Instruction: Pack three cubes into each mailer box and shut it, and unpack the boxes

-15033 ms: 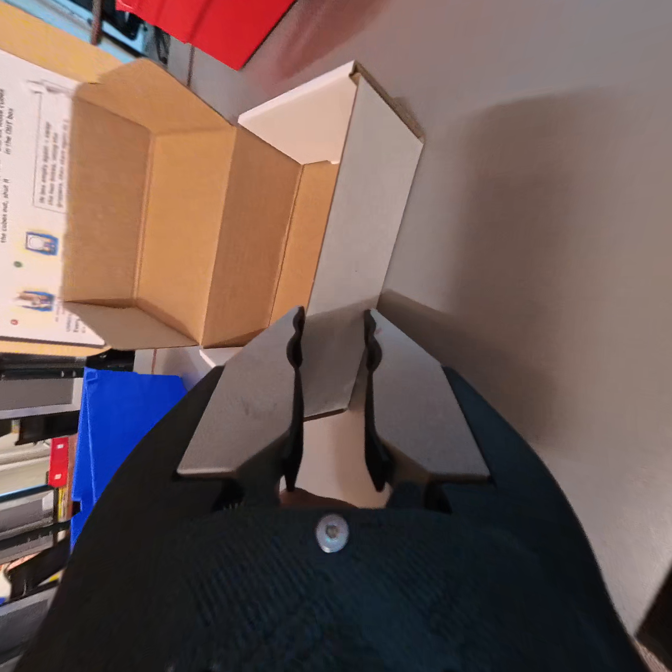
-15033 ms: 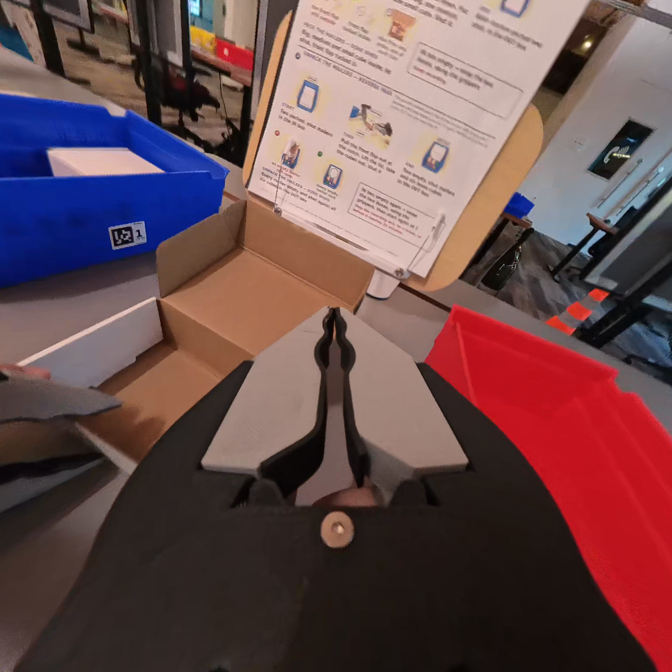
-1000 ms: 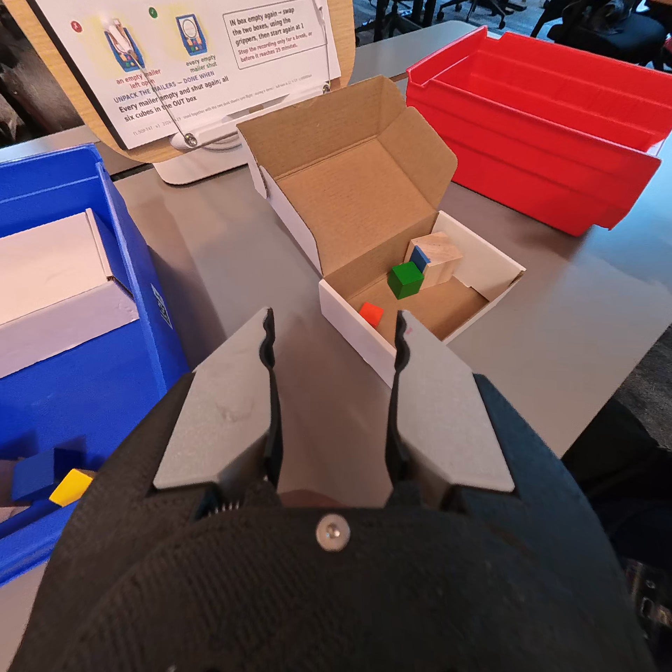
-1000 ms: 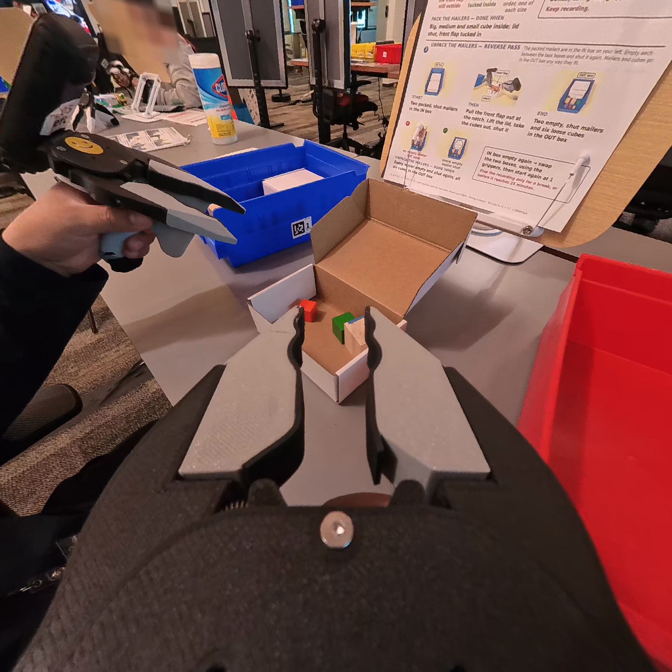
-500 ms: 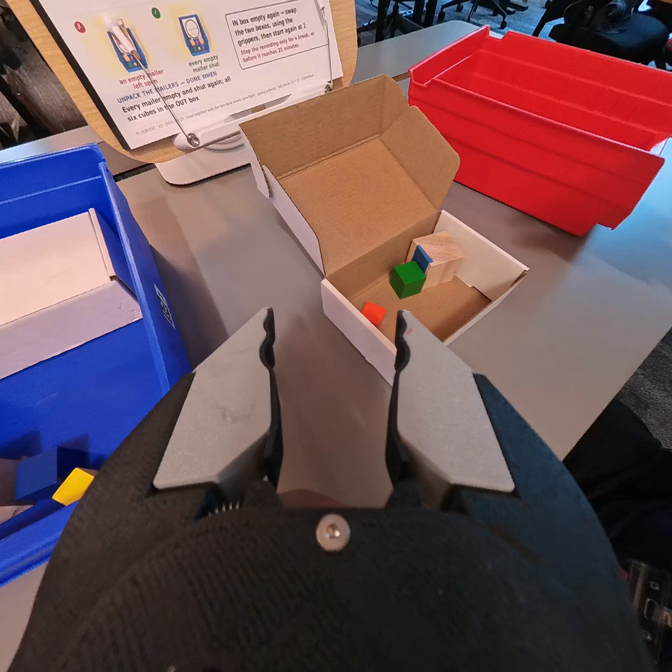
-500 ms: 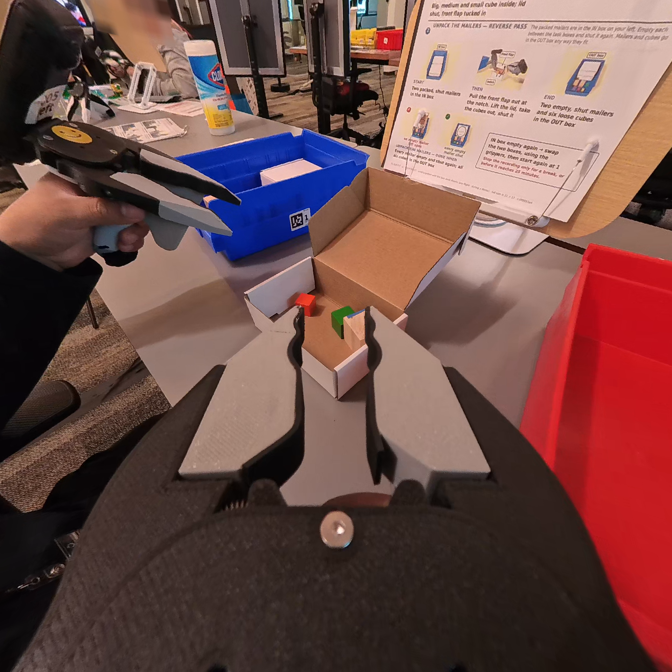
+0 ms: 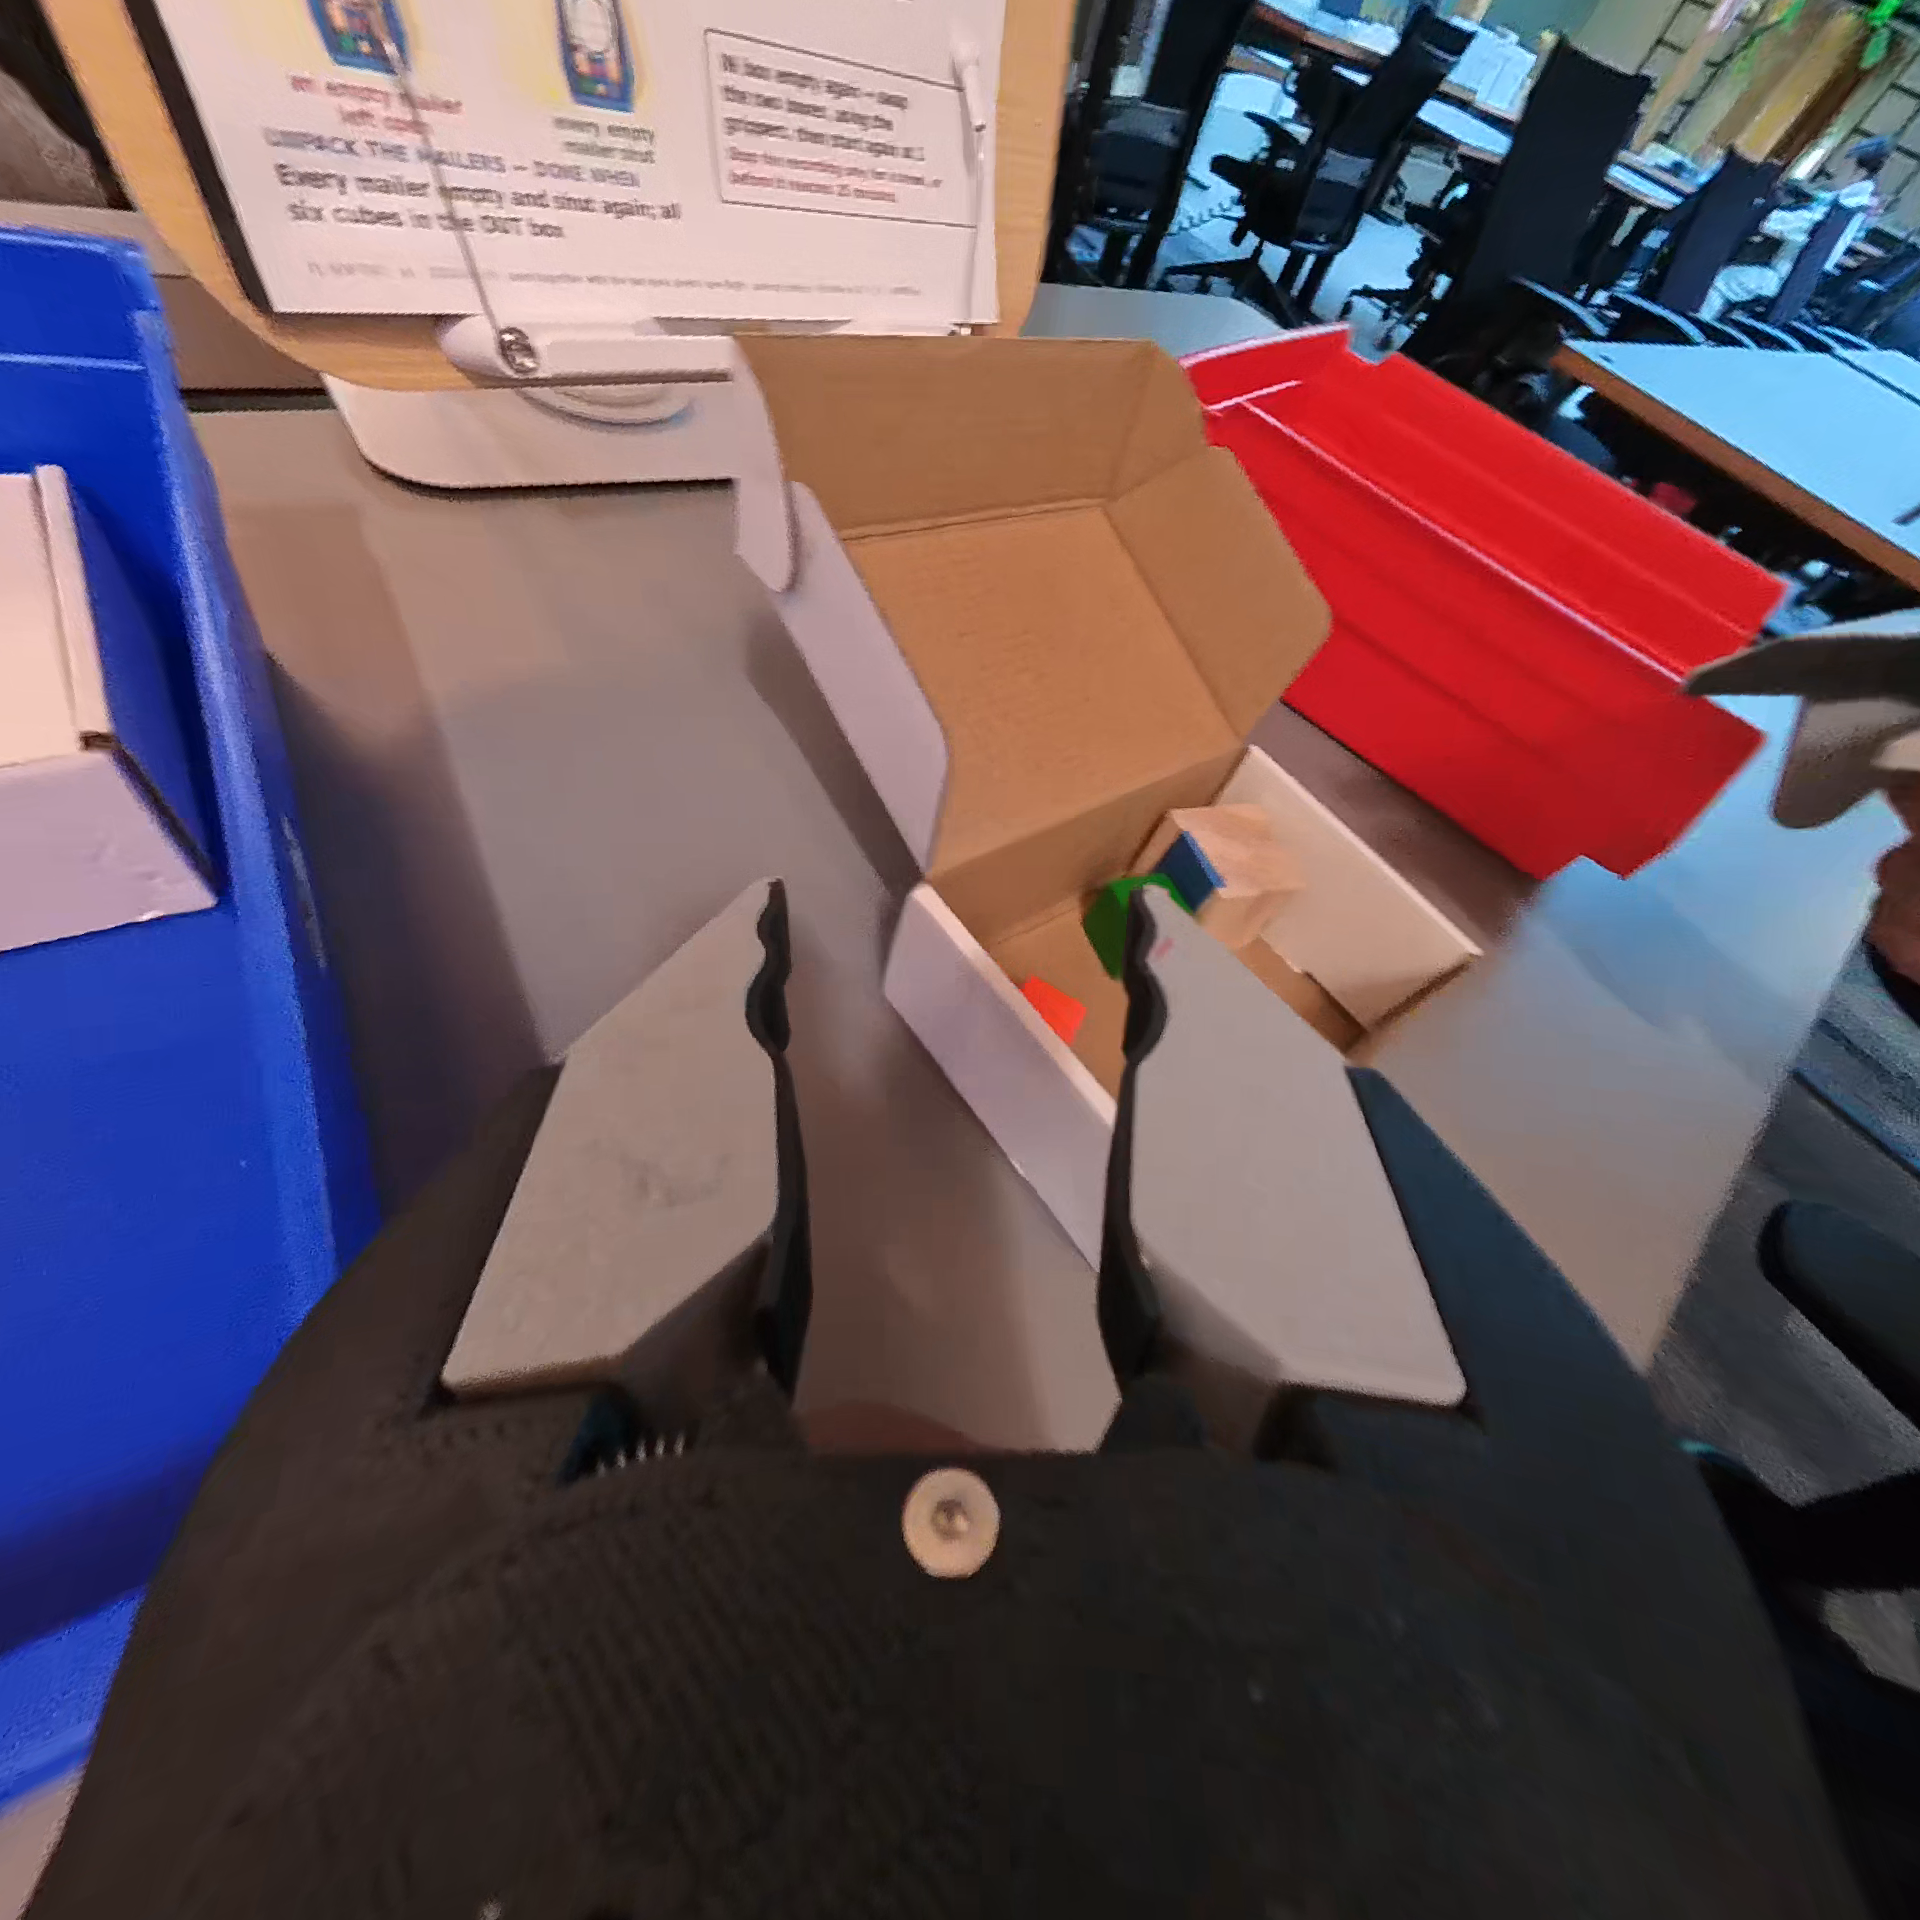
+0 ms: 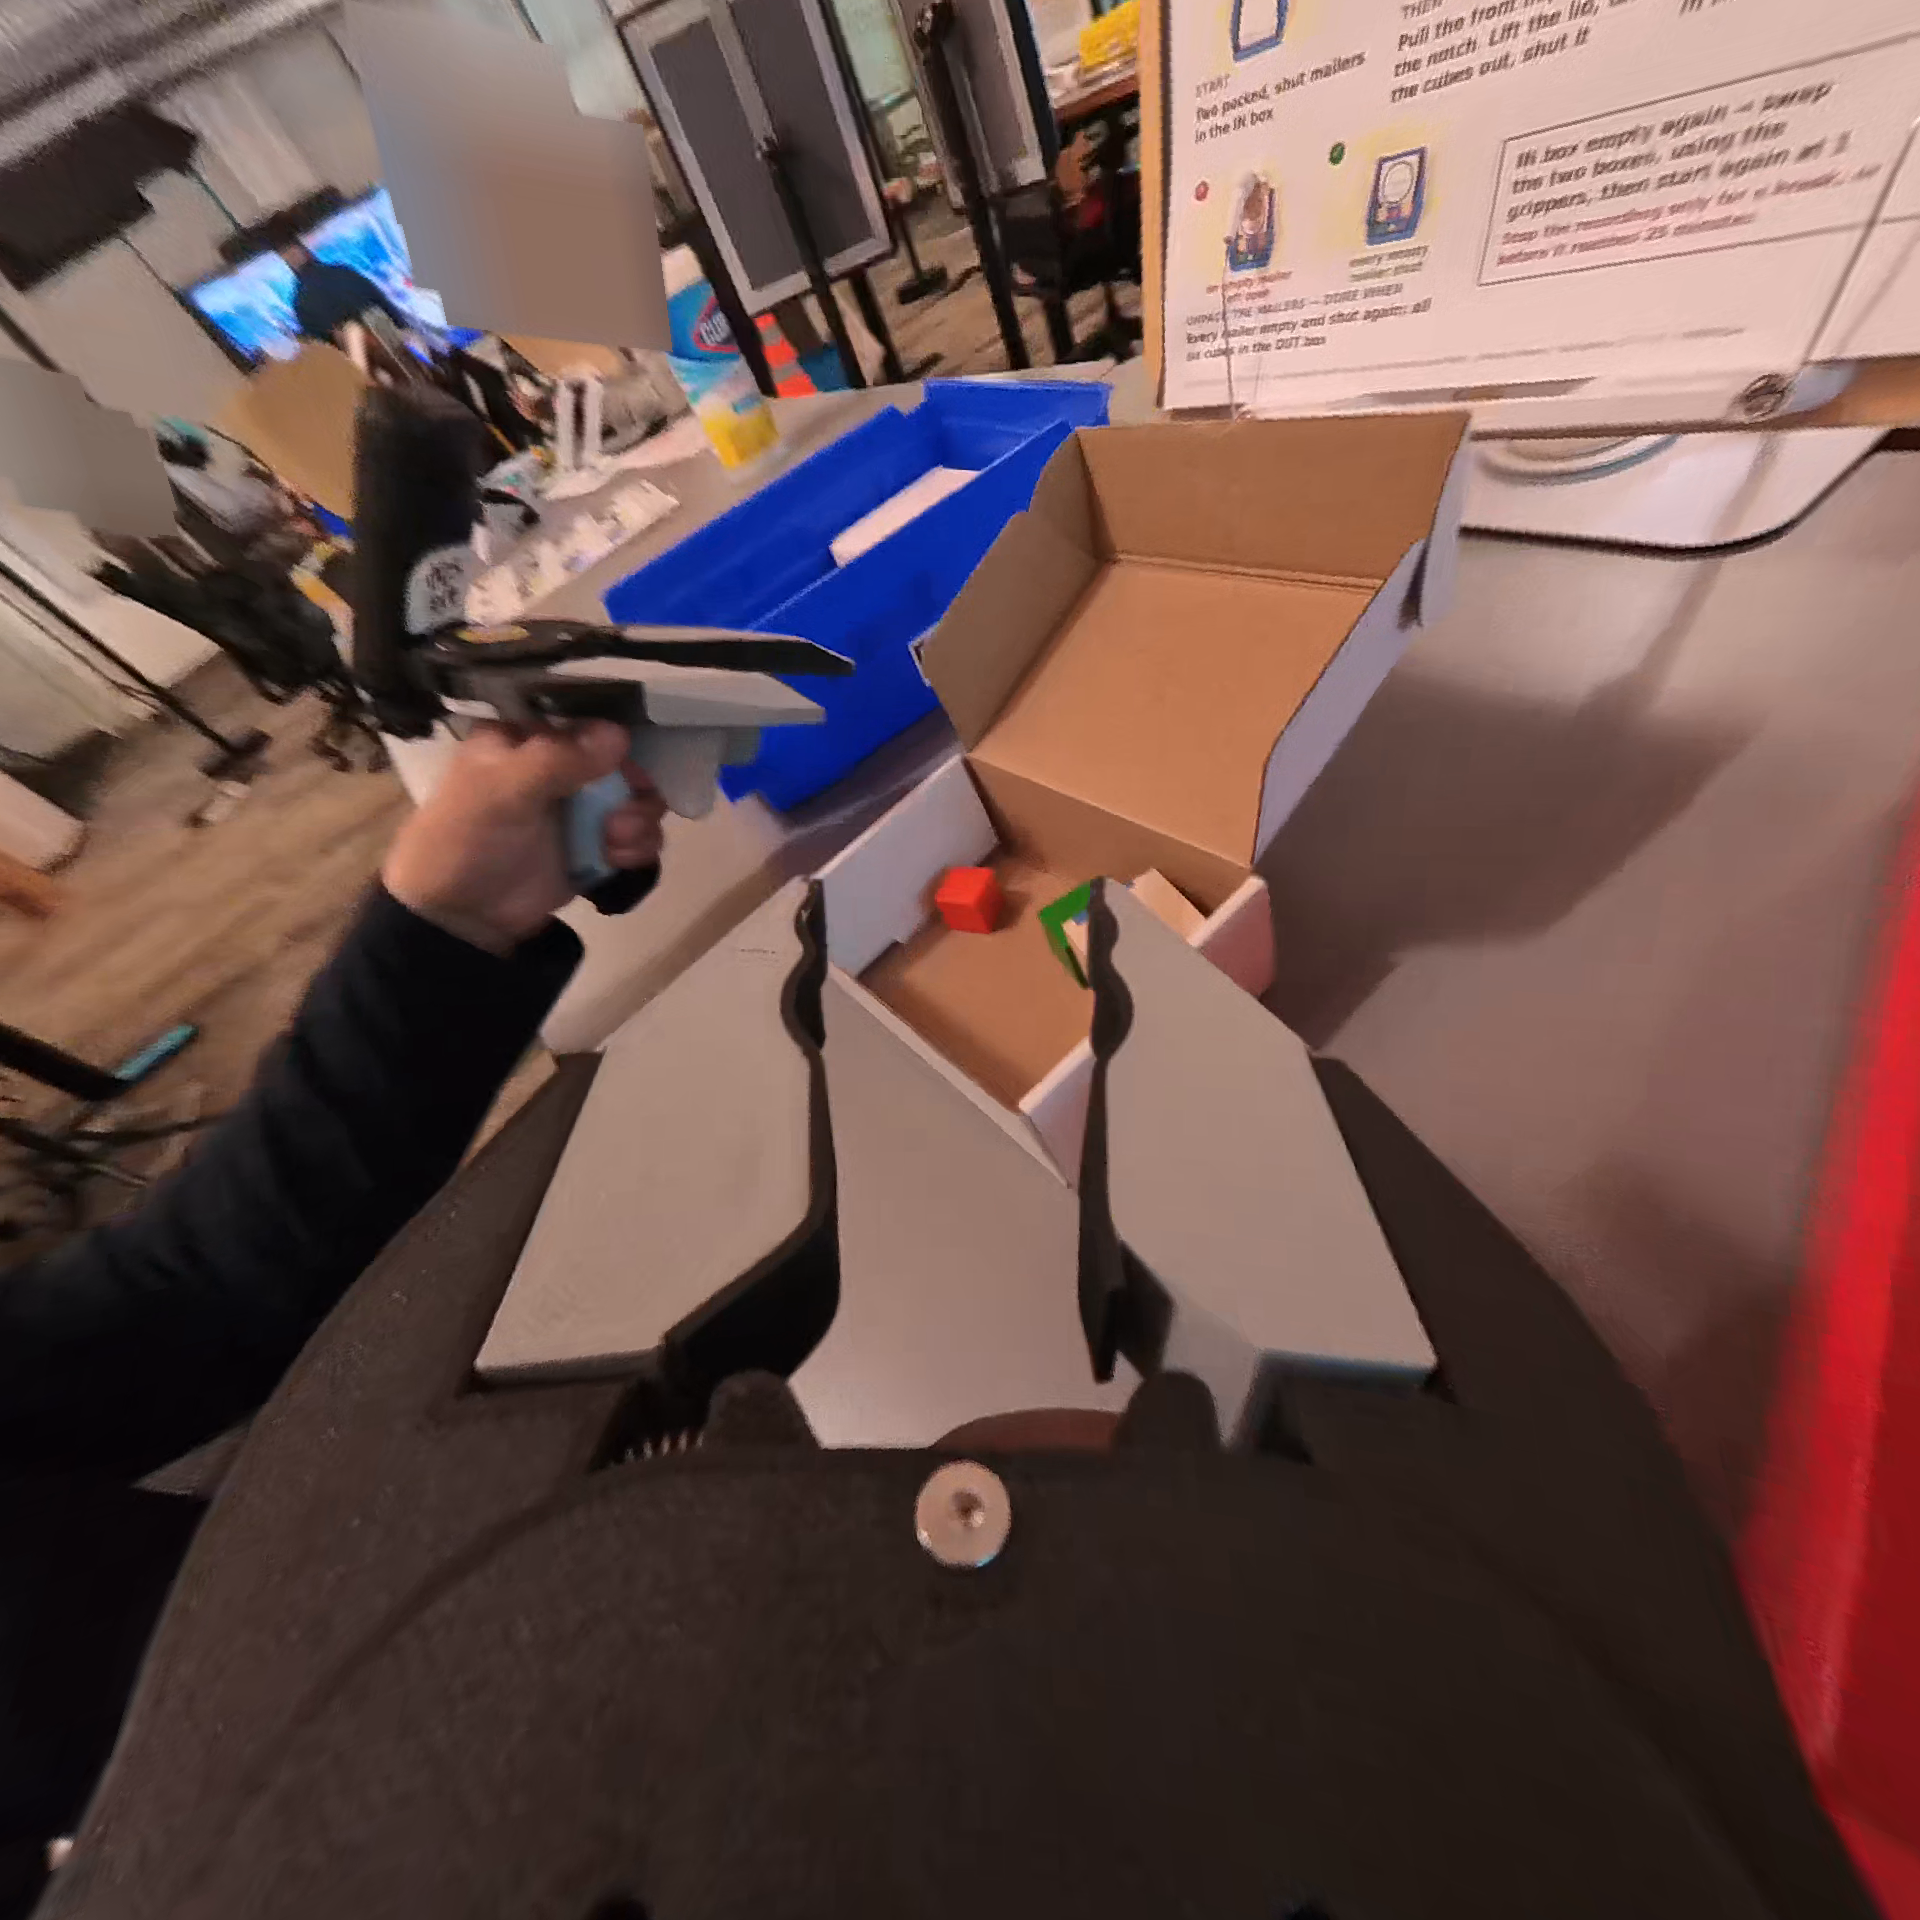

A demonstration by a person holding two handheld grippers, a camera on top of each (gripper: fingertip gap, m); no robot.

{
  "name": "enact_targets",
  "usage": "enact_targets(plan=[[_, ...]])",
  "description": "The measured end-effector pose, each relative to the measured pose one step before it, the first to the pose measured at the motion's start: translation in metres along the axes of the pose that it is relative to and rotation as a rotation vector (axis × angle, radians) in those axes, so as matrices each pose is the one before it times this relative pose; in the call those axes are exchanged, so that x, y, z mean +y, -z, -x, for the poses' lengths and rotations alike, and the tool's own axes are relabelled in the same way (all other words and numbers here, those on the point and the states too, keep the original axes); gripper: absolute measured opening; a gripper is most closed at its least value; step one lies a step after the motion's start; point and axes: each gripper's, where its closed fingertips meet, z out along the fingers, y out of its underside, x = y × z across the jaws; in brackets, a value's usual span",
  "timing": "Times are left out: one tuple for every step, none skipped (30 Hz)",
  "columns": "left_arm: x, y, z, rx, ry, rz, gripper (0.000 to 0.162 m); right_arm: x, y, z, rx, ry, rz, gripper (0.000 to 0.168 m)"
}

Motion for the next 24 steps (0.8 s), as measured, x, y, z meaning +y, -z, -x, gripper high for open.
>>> enact_targets(plan=[[-0.00021, -0.00489, 0.00663, -0.0126, 0.0120, 0.0011, 0.062, -0.00290, -0.00490, -0.00313, -0.0183, -0.0281, 0.0040, 0.049], [-0.00062, -0.00481, 0.00493, -0.0008, 0.0199, 0.0043, 0.062, -0.00204, -0.00611, -0.00564, -0.0033, -0.0185, 0.0150, 0.049], [-0.00180, -0.00492, 0.00257, 0.0139, 0.0234, 0.0038, 0.062, -0.00212, -0.00690, -0.00803, 0.0134, -0.0170, 0.0204, 0.052], [-0.00339, -0.00486, 0.00134, 0.0218, 0.0274, 0.0013, 0.062, -0.00353, -0.00710, -0.00765, 0.0168, -0.0154, 0.0161, 0.053], [-0.00436, -0.00468, 0.00067, 0.0246, 0.0281, 0.0016, 0.062, -0.00528, -0.00695, -0.00527, 0.0062, -0.0088, 0.0085, 0.054], [-0.00531, -0.00449, -0.00010, 0.0259, 0.0276, 0.0005, 0.062, -0.00574, -0.00697, -0.00545, 0.0083, -0.0049, 0.0065, 0.055], [-0.00600, -0.00388, -0.00141, 0.0296, 0.0268, -0.0011, 0.062, -0.00558, -0.00698, -0.00814, 0.0222, -0.0051, 0.0071, 0.055], [-0.00672, -0.00321, -0.00196, 0.0271, 0.0241, -0.0039, 0.062, -0.00504, -0.00667, -0.00935, 0.0288, -0.0048, 0.0050, 0.055], [-0.00657, -0.00249, -0.00166, 0.0177, 0.0213, -0.0060, 0.062, -0.00437, -0.00638, -0.01014, 0.0323, -0.0037, 0.0046, 0.054], [-0.00681, -0.00197, -0.00152, 0.0125, 0.0093, -0.0117, 0.061, -0.00307, -0.00589, -0.01051, 0.0337, -0.0043, 0.0066, 0.051], [-0.00535, -0.00185, -0.00062, 0.0019, 0.0002, -0.0083, 0.057, -0.00183, -0.00556, -0.00856, 0.0222, -0.0064, 0.0086, 0.048], [-0.00266, -0.00188, 0.00104, -0.0128, -0.0004, 0.0028, 0.054, -0.00085, -0.00493, -0.00614, 0.0093, -0.0095, 0.0096, 0.044], [-0.00040, -0.00221, 0.00019, -0.0115, -0.0051, 0.0120, 0.049, -0.00022, -0.00423, -0.00433, 0.0028, -0.0094, 0.0090, 0.040], [0.00180, -0.00265, -0.00109, -0.0042, -0.0110, 0.0214, 0.042, 0.00035, -0.00342, -0.00221, -0.0034, -0.0028, 0.0089, 0.035], [0.00250, -0.00308, -0.00049, -0.0078, -0.0097, 0.0225, 0.036, 0.00105, -0.00297, -0.00105, -0.0040, 0.0035, 0.0097, 0.030], [0.00244, -0.00339, 0.00020, -0.0116, -0.0083, 0.0192, 0.034, 0.00121, -0.00236, -0.00101, 0.0010, 0.0060, 0.0086, 0.029], [0.00237, -0.00328, -0.00015, -0.0079, -0.0094, 0.0176, 0.033, 0.00131, -0.00207, -0.00011, 0.0005, 0.0079, 0.0082, 0.029], [0.00210, -0.00294, -0.00064, -0.0035, -0.0074, 0.0148, 0.034, 0.00161, -0.00186, 0.00079, -0.0018, 0.0087, 0.0097, 0.029], [0.00157, -0.00229, -0.00029, -0.0043, -0.0038, 0.0114, 0.035, 0.00174, -0.00201, 0.00073, 0.0001, 0.0090, 0.0123, 0.030], [0.00076, -0.00185, 0.00072, -0.0098, -0.0019, 0.0075, 0.036, 0.00119, -0.00179, 0.00002, 0.0063, 0.0084, 0.0119, 0.031], [-0.00007, -0.00147, 0.00044, -0.0087, -0.0012, 0.0035, 0.036, 0.00005, -0.00152, -0.00072, 0.0122, 0.0091, 0.0062, 0.031], [-0.00013, -0.00108, -0.00021, -0.0060, -0.0013, 0.0033, 0.035, -0.00073, -0.00128, -0.00074, 0.0143, 0.0129, 0.0037, 0.028], [-0.00034, -0.00115, -0.00047, -0.0082, -0.0037, 0.0027, 0.034, -0.00083, -0.00118, -0.00030, 0.0132, 0.0177, 0.0052, 0.021], [-0.00022, -0.00123, -0.00077, -0.0095, -0.0080, 0.0004, 0.029, -0.00058, -0.00110, 0.00022, 0.0109, 0.0181, 0.0057, 0.012]])
